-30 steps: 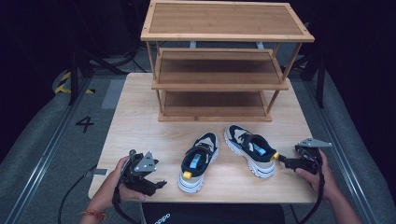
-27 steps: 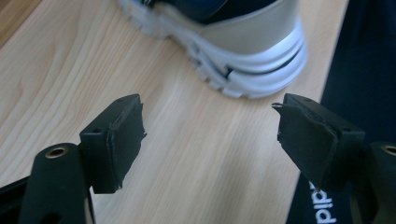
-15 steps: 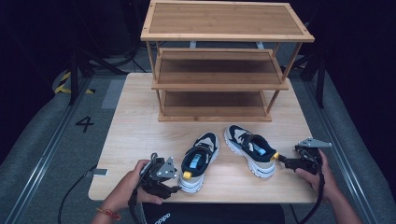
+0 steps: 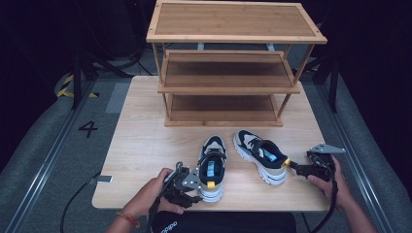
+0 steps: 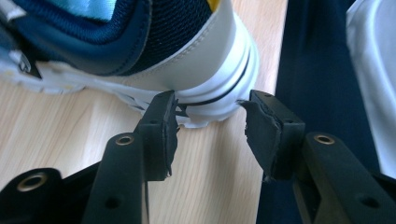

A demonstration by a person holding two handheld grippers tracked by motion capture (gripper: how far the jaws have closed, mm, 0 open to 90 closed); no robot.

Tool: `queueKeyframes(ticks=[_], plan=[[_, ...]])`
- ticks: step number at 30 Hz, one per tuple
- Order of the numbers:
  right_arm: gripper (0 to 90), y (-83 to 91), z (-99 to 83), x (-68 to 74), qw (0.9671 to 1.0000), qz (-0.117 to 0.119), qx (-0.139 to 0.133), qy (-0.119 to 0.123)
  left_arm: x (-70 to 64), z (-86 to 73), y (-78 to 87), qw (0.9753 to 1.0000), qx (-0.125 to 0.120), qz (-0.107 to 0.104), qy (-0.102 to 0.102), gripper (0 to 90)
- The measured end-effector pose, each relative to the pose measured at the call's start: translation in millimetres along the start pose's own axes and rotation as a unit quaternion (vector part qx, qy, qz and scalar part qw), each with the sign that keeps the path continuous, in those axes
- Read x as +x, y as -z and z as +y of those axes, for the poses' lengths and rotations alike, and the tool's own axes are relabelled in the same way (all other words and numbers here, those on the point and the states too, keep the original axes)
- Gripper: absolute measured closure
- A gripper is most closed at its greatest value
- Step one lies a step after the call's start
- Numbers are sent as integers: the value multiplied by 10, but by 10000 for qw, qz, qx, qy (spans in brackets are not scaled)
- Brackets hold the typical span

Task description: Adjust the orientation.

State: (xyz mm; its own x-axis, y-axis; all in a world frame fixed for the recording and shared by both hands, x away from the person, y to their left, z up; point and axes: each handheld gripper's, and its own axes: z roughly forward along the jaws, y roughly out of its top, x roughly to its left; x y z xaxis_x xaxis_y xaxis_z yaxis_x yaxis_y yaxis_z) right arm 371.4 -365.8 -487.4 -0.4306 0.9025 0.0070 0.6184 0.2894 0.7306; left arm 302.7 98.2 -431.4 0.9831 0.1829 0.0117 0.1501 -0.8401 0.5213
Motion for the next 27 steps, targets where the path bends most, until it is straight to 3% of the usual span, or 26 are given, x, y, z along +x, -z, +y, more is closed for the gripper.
queueKeyframes(ticks=[7, 12, 16, 20, 22, 27], plan=[[116, 0, 0, 0, 10000, 2, -1, 1, -44, 170, -67, 9997, 41, -110, -229, 537], [116, 0, -1, 1, 10000, -2, -3, 1, -60, 219, 122, 9996, -203, -41, -178, 490], [116, 1, -1, 1, 10000, -3, -2, 1, -107, 427, 355, 9983, -496, 112, -272, 463], [117, 1, -1, 1, 10000, -6, -5, 2, -98, 570, 378, 9982, -438, 169, -385, 438], [117, 1, -2, 1, 10000, -8, -11, 10, -41, 671, 328, 9986, -255, 124, -438, 435], [116, 2, -3, 1, 10000, -7, -12, 14, 38, 762, 176, 9994, 46, -51, -349, 432]])
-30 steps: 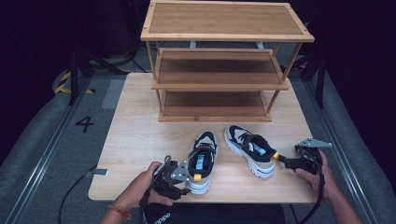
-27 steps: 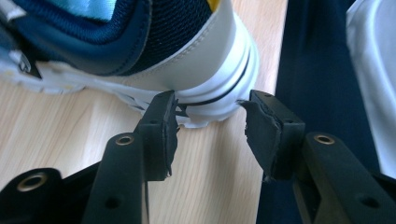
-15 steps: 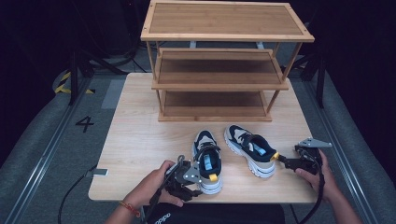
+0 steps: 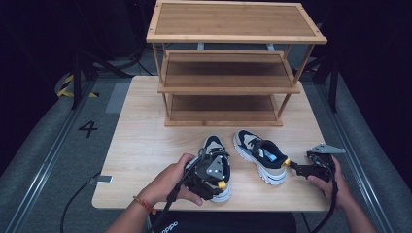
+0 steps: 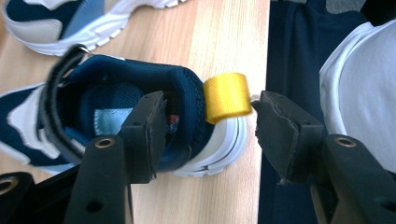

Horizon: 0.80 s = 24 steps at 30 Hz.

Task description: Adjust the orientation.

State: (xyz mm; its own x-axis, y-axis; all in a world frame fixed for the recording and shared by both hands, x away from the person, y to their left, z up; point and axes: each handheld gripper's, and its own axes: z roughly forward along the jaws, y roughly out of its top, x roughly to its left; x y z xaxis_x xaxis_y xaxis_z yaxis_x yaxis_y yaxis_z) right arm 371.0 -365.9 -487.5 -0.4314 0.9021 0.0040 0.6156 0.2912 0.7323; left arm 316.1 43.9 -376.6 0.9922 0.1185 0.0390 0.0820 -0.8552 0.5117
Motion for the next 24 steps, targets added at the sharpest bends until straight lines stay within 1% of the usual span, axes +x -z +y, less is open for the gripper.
queueKeyframes(ticks=[2, 3, 6, 7, 8, 9, 12, 14, 15, 17, 18, 20, 21, 22, 24], plan=[[116, 0, 0, 0, 10000, 0, -1, -2, 29, 32, -63, 9999, 121, -116, 6, 434], [116, 0, 0, 0, 10000, 0, 0, -2, 50, 56, -99, 9995, 272, -179, -37, 434], [116, 0, 0, 0, 10000, 0, 1, -3, 95, 109, -184, 9979, 524, -387, -15, 460], [116, 0, 0, 0, 10000, 1, 0, -2, 116, 130, -220, 9966, 692, -455, -28, 468], [117, 0, 0, 1, 10000, -2, -2, -2, 124, 148, -250, 9954, 835, -467, -48, 473], [117, 0, -1, 1, 10000, -2, -2, -4, 139, 175, -298, 9935, 1024, -493, -110, 478], [117, 3, -3, 3, 10000, 6, -1, -5, 164, 239, -411, 9894, 1325, -585, -116, 522], [117, 4, -4, 4, 10000, 8, 2, -3, 162, 256, -446, 9880, 1353, -725, -176, 569], [117, 5, -4, 4, 10000, 9, 2, -3, 152, 269, -461, 9871, 1411, -726, -196, 576], [117, 9, -8, 6, 10000, 24, 7, 2, 165, 274, -467, 9859, 1452, -803, -213, 594], [116, 9, -8, 6, 10000, 26, 6, 6, 174, 263, -470, 9860, 1417, -871, -140, 606], [116, 9, -8, 5, 10000, 31, 8, 6, 203, 239, -474, 9854, 1373, -999, -78, 638], [116, 8, -7, 4, 10000, 35, 7, 10, 217, 233, -468, 9836, 1427, -1094, -120, 650], [117, 8, -7, 3, 10000, 38, 7, 12, 223, 229, -468, 9826, 1435, -1169, -151, 662], [116, 8, -7, 3, 10000, 37, 7, 10, 223, 223, -477, 9816, 1446, -1234, -187, 700]])
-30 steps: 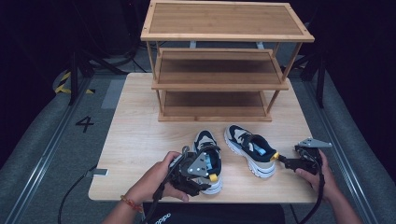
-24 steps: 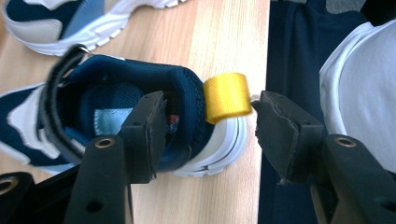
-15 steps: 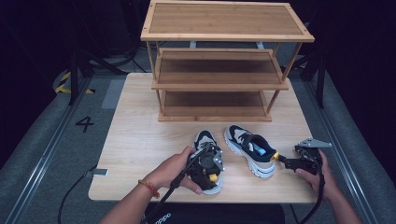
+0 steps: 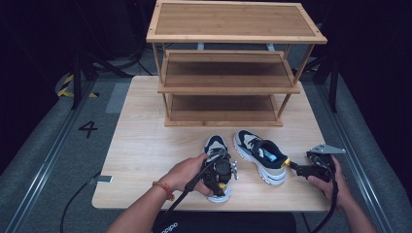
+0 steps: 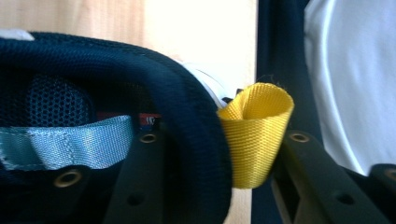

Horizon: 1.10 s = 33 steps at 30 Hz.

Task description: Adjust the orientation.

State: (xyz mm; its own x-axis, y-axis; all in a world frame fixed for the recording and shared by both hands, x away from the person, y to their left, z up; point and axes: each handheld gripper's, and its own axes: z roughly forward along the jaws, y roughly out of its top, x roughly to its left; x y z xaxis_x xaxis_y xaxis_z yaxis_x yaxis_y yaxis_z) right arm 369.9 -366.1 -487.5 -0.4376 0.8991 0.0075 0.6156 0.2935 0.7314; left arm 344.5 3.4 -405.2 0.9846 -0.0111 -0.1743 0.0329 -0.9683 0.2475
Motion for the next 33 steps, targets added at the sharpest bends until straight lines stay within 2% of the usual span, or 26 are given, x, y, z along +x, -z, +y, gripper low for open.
queueKeyframes(ticks=[2, 9, 14, 18, 25, 31, 33], plan=[[116, 0, 0, 0, 10000, 1, 1, 2, -14, 9, -8, 10000, 28, 33, -55, 714], [116, 0, 0, -1, 10000, 3, 2, 2, -2, -5, 17, 9999, 0, 147, 26, 725], [116, 0, 0, -1, 10000, 3, 1, 2, -8, -39, 87, 9998, -95, 160, -56, 742], [117, 0, 0, -1, 10000, 4, 2, 3, -39, -52, 140, 9997, -59, 200, -128, 748], [116, 0, 0, -2, 10000, 4, 2, 5, -68, -115, 285, 9994, 88, 266, -201, 750], [116, -1, 1, -2, 10000, 7, 1, 8, -88, -151, 460, 9989, 90, 391, -241, 750], [116, -1, 1, -2, 10000, 8, 0, 8, -113, -150, 539, 9986, 0, 458, -264, 750]])
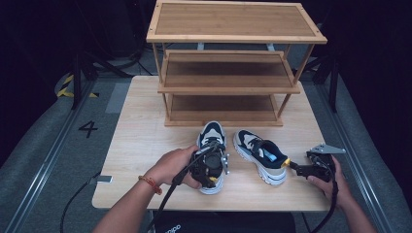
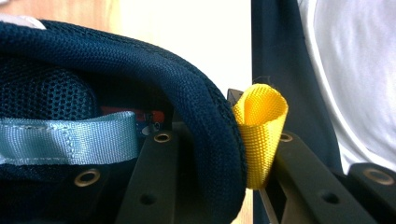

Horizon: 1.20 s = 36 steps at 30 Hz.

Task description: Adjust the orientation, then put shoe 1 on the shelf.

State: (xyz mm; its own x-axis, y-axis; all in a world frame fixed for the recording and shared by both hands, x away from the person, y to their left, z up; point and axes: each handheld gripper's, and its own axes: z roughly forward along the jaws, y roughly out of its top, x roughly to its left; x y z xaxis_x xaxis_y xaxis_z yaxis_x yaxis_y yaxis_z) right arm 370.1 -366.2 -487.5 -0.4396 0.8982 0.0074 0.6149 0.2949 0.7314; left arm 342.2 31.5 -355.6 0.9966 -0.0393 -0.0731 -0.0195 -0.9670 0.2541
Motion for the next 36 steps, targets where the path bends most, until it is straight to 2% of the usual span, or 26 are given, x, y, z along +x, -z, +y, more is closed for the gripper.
queueKeyframes(ticks=[6, 11, 15, 16, 21, 25, 32, 33, 36], plan=[[116, 3, -2, -3, 10000, 21, 1, 13, -8, 60, 243, 9998, -6, 113, -152, 750], [116, 2, -1, -5, 10000, 28, 2, 23, -17, 143, 394, 9995, -12, 259, -203, 749], [116, 3, -2, -4, 10000, 27, -1, 22, -37, 185, 475, 9994, -48, 240, -260, 748], [116, 4, -4, -4, 10000, 23, 3, 28, -62, 218, 536, 9991, -35, 270, -326, 748], [116, 5, -4, -4, 10000, 22, 3, 28, -77, 264, 659, 9986, -28, 368, -389, 747], [116, 6, -5, -2, 10000, 19, 7, 23, -36, 274, 793, 9978, -193, 477, -418, 744], [116, 7, -5, -2, 10000, 22, 7, 24, 105, 363, 1062, 9956, -281, 729, -510, 742], [116, 6, -5, -2, 10000, 22, 7, 24, 105, 363, 1062, 9956, -281, 729, -510, 742], [116, 7, -5, -2, 10000, 22, 7, 25, 208, 441, 1185, 9943, -317, 884, -508, 741]])
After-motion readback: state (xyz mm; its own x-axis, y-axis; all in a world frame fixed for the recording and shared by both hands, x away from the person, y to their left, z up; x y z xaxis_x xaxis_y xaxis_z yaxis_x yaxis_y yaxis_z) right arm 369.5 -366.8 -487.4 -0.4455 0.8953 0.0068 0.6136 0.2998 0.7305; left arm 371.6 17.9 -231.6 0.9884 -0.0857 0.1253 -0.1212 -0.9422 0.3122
